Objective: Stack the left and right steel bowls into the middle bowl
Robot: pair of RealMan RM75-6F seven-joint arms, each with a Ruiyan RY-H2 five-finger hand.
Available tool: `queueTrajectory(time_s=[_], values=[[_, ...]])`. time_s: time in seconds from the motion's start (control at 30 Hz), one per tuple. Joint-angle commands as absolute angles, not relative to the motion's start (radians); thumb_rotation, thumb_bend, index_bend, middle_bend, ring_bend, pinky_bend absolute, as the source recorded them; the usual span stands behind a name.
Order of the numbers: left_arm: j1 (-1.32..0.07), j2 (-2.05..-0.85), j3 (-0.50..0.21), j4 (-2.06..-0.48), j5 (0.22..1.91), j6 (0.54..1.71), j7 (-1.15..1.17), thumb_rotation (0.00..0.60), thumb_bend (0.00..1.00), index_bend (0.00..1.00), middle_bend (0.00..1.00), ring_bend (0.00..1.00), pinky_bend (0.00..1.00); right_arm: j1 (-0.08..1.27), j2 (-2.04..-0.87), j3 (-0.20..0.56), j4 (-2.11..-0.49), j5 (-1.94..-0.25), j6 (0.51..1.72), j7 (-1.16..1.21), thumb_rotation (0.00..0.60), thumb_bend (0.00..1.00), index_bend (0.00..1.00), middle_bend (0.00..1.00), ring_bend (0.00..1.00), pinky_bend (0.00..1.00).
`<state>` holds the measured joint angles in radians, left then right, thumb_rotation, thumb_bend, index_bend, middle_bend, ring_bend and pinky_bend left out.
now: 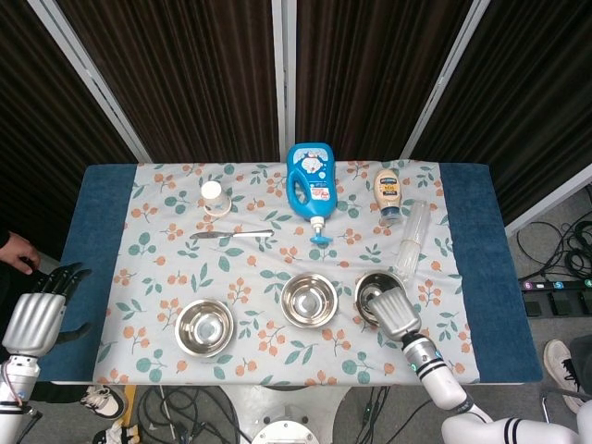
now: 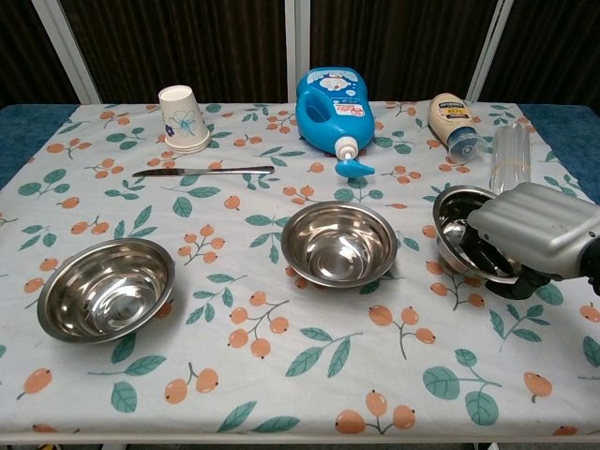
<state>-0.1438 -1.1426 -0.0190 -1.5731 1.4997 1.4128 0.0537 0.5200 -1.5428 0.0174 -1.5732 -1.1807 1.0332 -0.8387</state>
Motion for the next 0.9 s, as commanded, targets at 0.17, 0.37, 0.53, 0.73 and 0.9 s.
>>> queueTrajectory(time_s=[0.17, 0.37, 0.53, 0.73, 0.9], values=[[-0.146, -1.143, -0.023, -1.575, 1.499, 1.413, 0.051, 0.6, 0.15, 0.23, 0.24, 0.17, 0.25, 0.561, -1.524, 0.05, -1.655, -1.221, 1.056, -0.866, 0.6, 0.35, 0.69, 0.66, 0.69, 0.63], [-0.146, -1.143, -0.029, -1.579, 1.498, 1.422, 0.047, 0.6, 0.15, 0.23, 0.24, 0.17, 0.25, 0.654, -1.562, 0.11, -1.723, -1.201, 1.011, -0.949, 0.6, 0.35, 0.69, 0.66, 0.69, 0.63], [-0.138, -1.131, -0.031, -1.581, 1.491, 1.43, 0.031, 0.6, 0.15, 0.23, 0.24, 0.17, 0.25, 0.711, -1.632, 0.123, -1.715, -1.15, 0.984, -1.003, 0.6, 0.35, 0.69, 0.66, 0.69, 0.63], [-0.134, -1.124, -0.03, -1.575, 1.483, 1.427, 0.007, 0.6, 0.15, 0.23, 0.24, 0.17, 0.25, 0.736, -1.663, 0.093, -1.689, -1.081, 0.965, -1.032, 0.6, 0.16, 0.63, 0.61, 0.69, 0.64], [-0.135, -1.125, -0.03, -1.569, 1.484, 1.424, -0.003, 0.6, 0.15, 0.23, 0.24, 0.17, 0.25, 0.756, -1.662, 0.08, -1.68, -1.046, 0.966, -1.049, 0.6, 0.06, 0.47, 0.47, 0.68, 0.65]])
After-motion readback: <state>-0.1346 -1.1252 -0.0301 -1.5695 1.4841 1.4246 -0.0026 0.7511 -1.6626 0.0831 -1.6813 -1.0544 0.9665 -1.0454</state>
